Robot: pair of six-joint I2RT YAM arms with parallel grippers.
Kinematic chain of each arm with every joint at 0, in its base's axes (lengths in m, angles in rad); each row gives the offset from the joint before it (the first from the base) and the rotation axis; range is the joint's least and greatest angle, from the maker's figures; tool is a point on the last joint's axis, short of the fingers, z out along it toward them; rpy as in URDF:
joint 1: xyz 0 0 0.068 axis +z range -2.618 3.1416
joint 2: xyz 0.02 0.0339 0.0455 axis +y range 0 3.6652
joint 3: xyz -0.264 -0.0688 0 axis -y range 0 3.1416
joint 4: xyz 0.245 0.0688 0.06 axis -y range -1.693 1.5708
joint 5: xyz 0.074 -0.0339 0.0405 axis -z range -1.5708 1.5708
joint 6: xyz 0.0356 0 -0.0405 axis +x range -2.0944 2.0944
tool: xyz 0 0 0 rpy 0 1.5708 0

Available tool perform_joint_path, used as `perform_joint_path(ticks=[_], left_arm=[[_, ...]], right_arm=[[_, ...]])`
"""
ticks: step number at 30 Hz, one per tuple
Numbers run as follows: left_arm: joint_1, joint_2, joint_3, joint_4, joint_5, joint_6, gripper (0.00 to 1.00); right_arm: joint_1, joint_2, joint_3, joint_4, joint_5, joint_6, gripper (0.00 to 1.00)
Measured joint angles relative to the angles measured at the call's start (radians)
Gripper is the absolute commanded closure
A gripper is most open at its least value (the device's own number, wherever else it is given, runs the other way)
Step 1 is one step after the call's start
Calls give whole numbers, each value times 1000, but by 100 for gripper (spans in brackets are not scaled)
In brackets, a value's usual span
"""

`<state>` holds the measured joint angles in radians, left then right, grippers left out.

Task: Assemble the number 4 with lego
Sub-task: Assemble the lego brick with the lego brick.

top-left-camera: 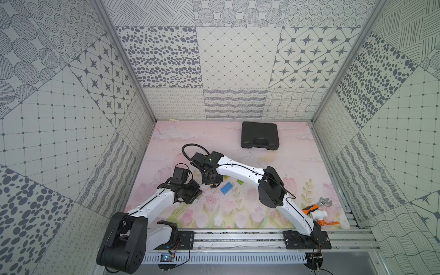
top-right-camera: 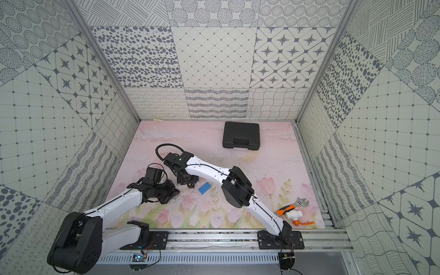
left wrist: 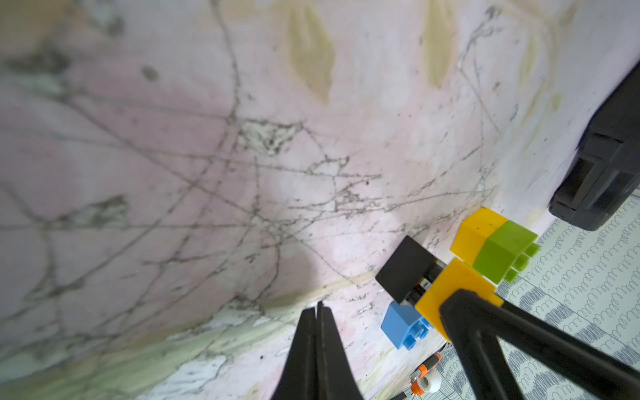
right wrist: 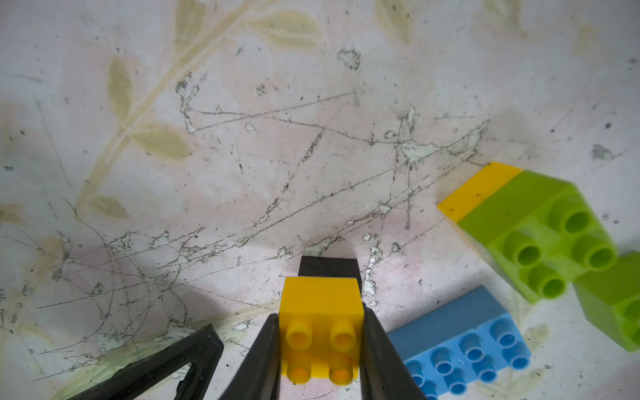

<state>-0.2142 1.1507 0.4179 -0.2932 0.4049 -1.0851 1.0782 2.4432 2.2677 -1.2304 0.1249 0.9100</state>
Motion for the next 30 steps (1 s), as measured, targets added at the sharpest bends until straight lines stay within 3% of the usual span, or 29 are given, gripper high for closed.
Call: perform_joint_path(ticks=[20, 27, 30], left_arm=[[34, -100, 41, -150, 0, 40, 100], [47, -150, 53, -202, 1, 58, 100], [49, -153, 53, -217, 2, 64, 100]], right_arm=[[15, 39, 38, -54, -1, 10, 89], [14, -88, -218, 138, -5, -5, 91], [14, -103, -246, 166, -5, -9, 90]])
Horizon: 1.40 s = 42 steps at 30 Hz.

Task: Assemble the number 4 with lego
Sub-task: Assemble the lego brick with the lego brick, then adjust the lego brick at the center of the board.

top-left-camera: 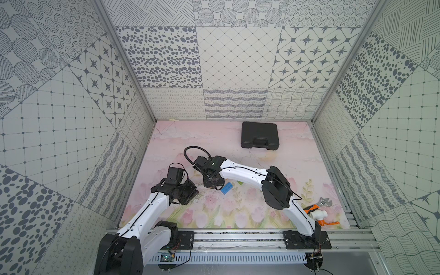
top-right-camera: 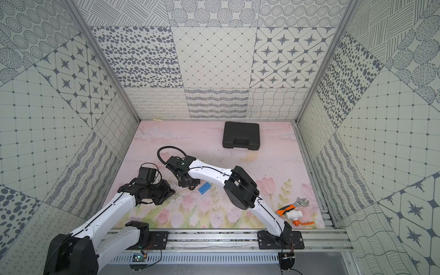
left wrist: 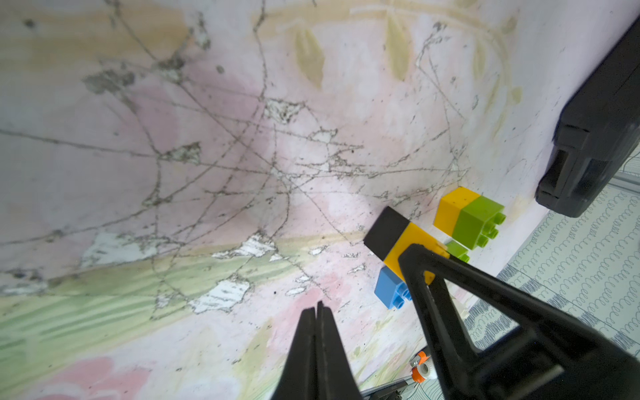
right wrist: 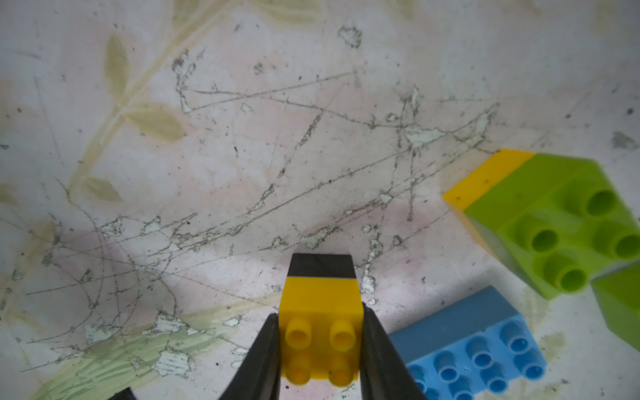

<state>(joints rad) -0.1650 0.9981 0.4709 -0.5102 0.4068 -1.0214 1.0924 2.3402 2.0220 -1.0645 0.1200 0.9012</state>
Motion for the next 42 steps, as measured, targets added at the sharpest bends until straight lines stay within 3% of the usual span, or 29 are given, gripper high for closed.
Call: perform_joint_path(ticks=[10, 13, 16, 19, 25, 31, 35, 42], left_arm=[[-6, 6, -1, -6, 5, 7, 100], [-64, 10, -18, -3, 4, 2, 99], [-149, 23, -50, 10, 5, -21, 98], [-220, 45, -82, 35, 5, -57, 95], [-293, 198, -45, 132, 46, -99, 95], [-331, 386, 43, 261, 113, -115, 96], [-346, 496, 104, 335, 160, -120, 97], [-355, 625, 211, 377, 199, -107, 98]], right_arm=[[-10, 49, 215, -172, 33, -135, 88], [-22, 31, 319, -223, 58, -179, 88], [-38, -49, 316, -251, 81, -214, 88], [-64, -193, 182, -238, 93, -243, 87], [-189, -484, -266, -127, 67, -286, 86], [-306, -541, -560, -18, 34, -334, 86], [-356, -539, -642, 47, 13, -381, 85], [-373, -478, -631, 141, -9, -447, 86]])
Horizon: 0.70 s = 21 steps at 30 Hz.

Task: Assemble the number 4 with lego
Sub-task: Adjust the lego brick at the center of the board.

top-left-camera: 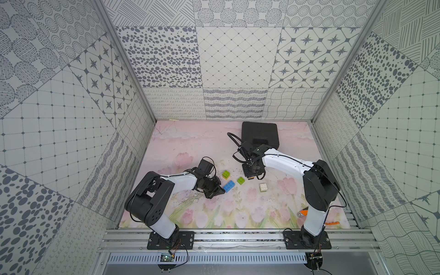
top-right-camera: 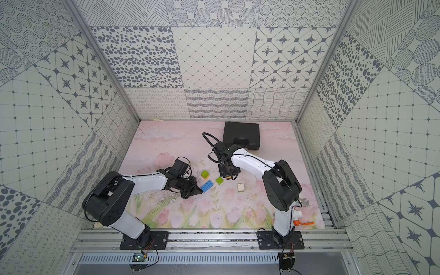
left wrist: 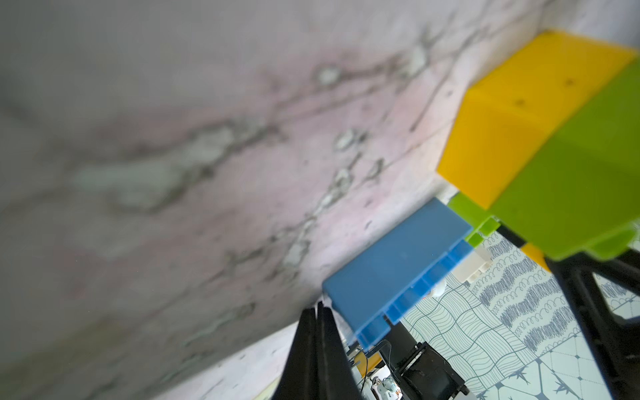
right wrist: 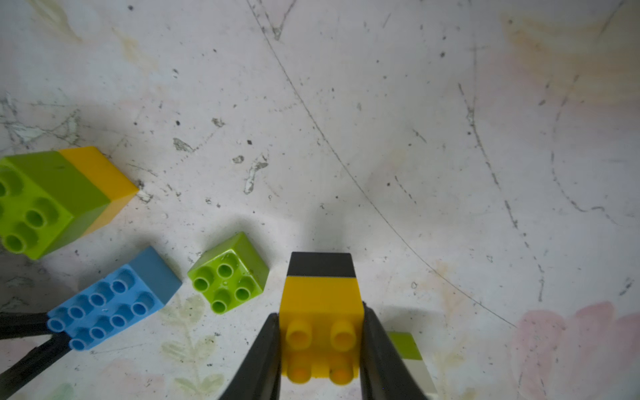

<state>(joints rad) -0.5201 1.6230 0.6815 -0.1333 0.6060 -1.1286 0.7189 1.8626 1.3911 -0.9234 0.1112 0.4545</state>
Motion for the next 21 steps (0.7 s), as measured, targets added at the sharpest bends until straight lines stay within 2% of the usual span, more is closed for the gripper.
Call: perform_joint_path(ticks=[12, 21], left_arm=[[-2, 118, 171, -84, -41, 120, 100], [-2, 161, 253, -151, -79, 203, 100]], right_arm=[[10, 22, -23, 61, -33, 6, 86], [32, 21, -31, 30, -21, 72, 85]])
